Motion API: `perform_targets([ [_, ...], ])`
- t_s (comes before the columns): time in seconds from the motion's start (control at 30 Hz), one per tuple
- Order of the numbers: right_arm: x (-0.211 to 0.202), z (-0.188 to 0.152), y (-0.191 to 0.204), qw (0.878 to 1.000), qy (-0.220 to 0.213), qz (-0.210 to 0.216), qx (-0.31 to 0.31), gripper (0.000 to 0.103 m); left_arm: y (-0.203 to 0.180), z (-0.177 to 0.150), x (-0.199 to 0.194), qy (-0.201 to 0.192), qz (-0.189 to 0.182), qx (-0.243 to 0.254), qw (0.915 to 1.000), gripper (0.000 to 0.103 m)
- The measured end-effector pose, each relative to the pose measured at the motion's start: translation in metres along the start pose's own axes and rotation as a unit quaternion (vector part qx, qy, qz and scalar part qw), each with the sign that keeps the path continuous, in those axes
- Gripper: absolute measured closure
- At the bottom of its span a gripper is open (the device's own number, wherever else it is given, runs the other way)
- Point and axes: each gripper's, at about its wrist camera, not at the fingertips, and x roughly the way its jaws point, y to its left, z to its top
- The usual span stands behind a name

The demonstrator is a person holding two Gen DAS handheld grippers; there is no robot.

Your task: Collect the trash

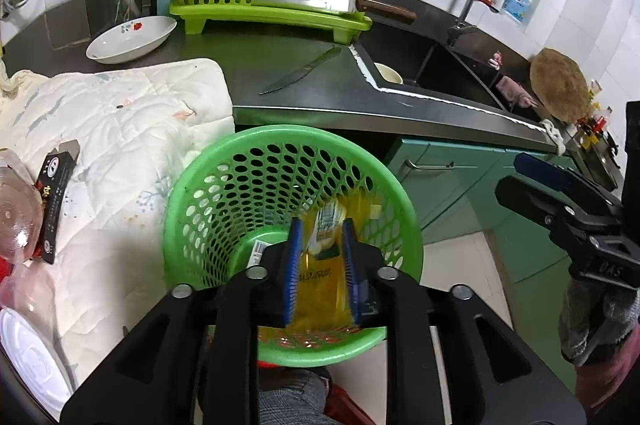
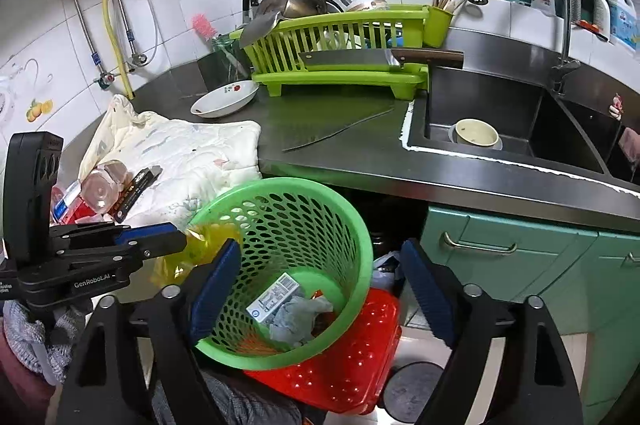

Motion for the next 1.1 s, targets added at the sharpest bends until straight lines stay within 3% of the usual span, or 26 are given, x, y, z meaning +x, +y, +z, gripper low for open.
perform_targets([
  [0.27, -0.003, -0.003, 0.004, 1.000, -0.007, -0.006, 0.001, 0.020, -0.001, -0.003, -0.003, -0.005, 0.000, 0.003, 1.0000, 0.062],
  [0.7, -0.002, -0.001, 0.043, 1.000, -0.007, 0.013, -0.025, 0.020, 0.018, -0.013, -0.049, -0.033, 0.043, -0.005, 0.9985, 0.062],
  [1.1, 0.002, -0.003, 0.105, 0.996, -0.004, 0.062, -0.061, 0.019, 0.079, -0.042, -0.110, -0.061, 0.101, -0.057, 0.9914, 0.062],
])
